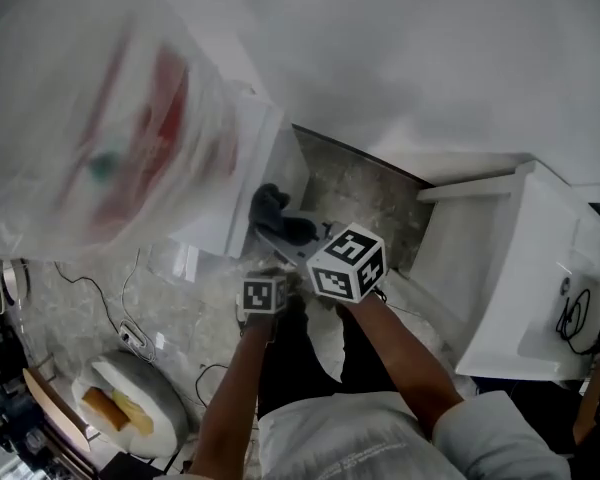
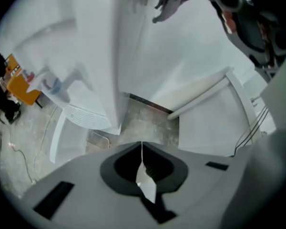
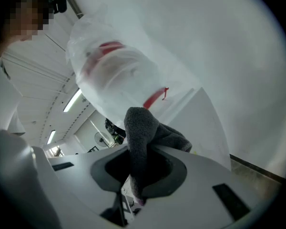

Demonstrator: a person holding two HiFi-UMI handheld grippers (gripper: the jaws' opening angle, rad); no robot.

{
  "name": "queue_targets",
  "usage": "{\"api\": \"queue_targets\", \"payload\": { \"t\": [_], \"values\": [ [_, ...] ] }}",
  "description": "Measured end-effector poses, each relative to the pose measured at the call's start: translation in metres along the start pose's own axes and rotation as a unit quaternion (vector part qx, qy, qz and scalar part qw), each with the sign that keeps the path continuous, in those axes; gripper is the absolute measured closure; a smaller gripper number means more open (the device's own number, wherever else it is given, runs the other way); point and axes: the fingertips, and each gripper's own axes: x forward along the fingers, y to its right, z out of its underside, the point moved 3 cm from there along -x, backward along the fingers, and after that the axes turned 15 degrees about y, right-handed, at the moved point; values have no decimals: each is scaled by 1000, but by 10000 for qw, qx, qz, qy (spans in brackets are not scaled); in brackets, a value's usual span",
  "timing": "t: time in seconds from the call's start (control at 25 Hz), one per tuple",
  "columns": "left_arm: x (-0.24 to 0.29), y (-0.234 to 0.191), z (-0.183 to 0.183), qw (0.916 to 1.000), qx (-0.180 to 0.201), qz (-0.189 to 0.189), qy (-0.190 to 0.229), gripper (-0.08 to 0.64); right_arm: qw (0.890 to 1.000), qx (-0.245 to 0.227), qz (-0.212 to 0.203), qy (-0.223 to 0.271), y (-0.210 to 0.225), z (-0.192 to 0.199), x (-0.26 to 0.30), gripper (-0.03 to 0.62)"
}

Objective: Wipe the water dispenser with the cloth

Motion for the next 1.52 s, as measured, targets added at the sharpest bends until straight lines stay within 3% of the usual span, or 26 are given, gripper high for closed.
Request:
{"api": "queue_targets", "payload": {
  "t": [0.12, 0.32, 0.56, 0.76, 0.88, 1.04, 1.12, 1.2, 1.4, 1.52],
  "values": [
    [-26, -8, -10, 9981, -410, 17, 452, 541, 9997, -189, -35, -126, -18, -5, -16, 520],
    [-77, -17, -34, 9845, -898, 157, 1501, 541, 9887, -1307, 528, -504, -33, -12, -49, 520],
    [-157, -38, -24, 9755, -341, -30, 2175, 541, 9697, -2170, 963, -573, -92, -14, -73, 522],
    [-230, -50, -22, 9588, 65, -112, 2839, 541, 9450, -2885, 1470, -457, -149, -25, -89, 522],
    [-277, -55, -25, 9412, 294, -242, 3358, 541, 9355, -3144, 1590, -259, -188, -34, -99, 522],
    [-338, -59, -22, 9148, 585, -328, 3983, 541, 9124, -3712, 1725, -79, -237, -46, -111, 522],
    [-367, -58, -19, 9017, 739, -356, 4245, 541, 9063, -3854, 1735, 58, -260, -50, -118, 522],
    [-399, -55, -16, 8844, 915, -431, 4557, 541, 9003, -3984, 1744, 200, -281, -54, -126, 523],
    [-477, -38, -10, 8314, 1430, -507, 5345, 541, 8869, -4241, 1739, 581, -326, -65, -145, 524],
    [-506, -32, -7, 8143, 1568, -478, 5568, 541, 8814, -4335, 1715, 755, -346, -69, -151, 524]
  ]
}}
